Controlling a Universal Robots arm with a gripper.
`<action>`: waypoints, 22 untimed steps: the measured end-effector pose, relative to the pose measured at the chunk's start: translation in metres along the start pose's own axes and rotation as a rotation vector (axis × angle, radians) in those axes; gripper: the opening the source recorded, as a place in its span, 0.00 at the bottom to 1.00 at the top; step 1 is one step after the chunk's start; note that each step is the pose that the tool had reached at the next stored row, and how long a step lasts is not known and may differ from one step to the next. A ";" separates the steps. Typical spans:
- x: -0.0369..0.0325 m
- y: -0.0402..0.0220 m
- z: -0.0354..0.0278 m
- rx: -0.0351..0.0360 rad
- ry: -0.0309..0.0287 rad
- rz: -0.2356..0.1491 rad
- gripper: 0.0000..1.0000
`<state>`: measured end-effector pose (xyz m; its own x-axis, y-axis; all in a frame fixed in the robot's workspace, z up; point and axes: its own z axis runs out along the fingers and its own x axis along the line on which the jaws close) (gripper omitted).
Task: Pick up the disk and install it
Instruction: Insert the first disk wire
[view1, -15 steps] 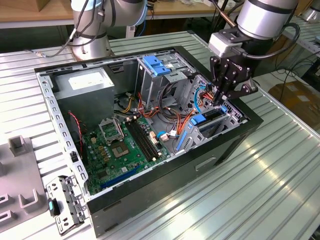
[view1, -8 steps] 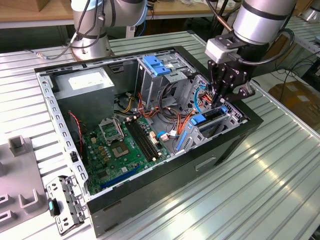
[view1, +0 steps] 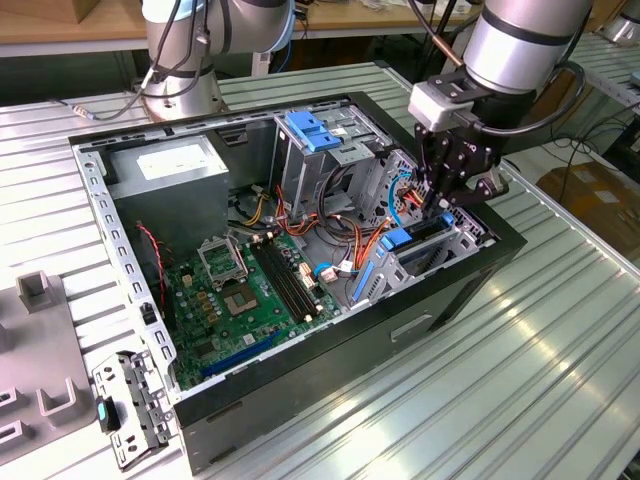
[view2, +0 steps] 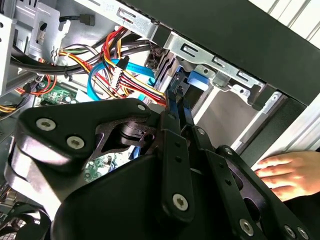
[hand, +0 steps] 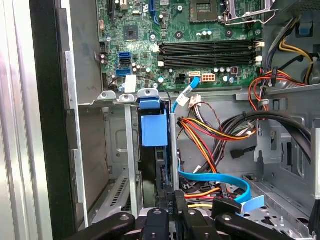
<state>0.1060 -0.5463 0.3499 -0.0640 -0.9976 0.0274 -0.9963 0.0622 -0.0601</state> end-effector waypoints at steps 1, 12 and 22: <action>0.0000 0.0000 0.0000 0.0000 0.0001 0.000 0.17; 0.0005 0.0002 0.0035 0.0000 0.0001 0.000 0.17; 0.0020 0.0008 0.0055 0.0000 -0.0002 0.000 0.17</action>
<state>0.1054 -0.5485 0.3444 -0.0640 -0.9976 0.0272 -0.9962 0.0623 -0.0601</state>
